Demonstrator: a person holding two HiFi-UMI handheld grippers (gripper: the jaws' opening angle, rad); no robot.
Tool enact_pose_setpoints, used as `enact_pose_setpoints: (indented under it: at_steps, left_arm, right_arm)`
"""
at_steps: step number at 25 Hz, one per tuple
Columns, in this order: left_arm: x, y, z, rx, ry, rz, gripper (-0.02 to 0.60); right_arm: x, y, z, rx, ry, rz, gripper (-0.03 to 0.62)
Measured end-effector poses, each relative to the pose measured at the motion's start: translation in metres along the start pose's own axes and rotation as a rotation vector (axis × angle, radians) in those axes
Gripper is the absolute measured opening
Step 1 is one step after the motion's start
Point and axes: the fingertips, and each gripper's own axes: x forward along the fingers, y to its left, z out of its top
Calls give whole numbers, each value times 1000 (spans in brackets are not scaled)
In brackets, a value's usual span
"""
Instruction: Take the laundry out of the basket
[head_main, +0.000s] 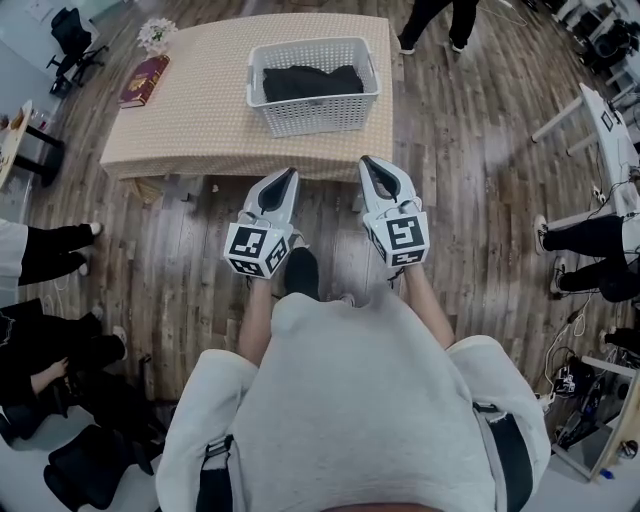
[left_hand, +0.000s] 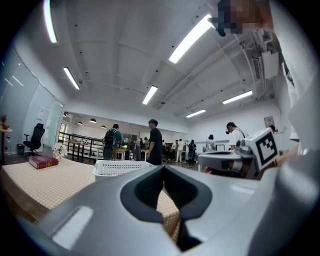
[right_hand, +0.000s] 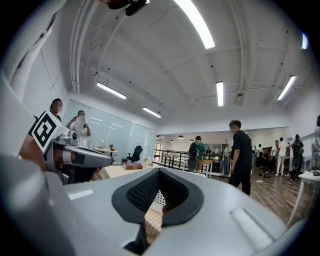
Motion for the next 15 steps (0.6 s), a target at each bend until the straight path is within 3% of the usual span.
enact_pose_setpoints:
  at_steps: [6,15]
  left_arm:
    - [41,36,-2,-19,-9,-14,6]
    - [105,135,22,-38,-31,-49,6]
  right_arm:
    - [45,-19,-5,-5,11,-14,-2]
    - [157,-37,10,-27,36,-53,-2]
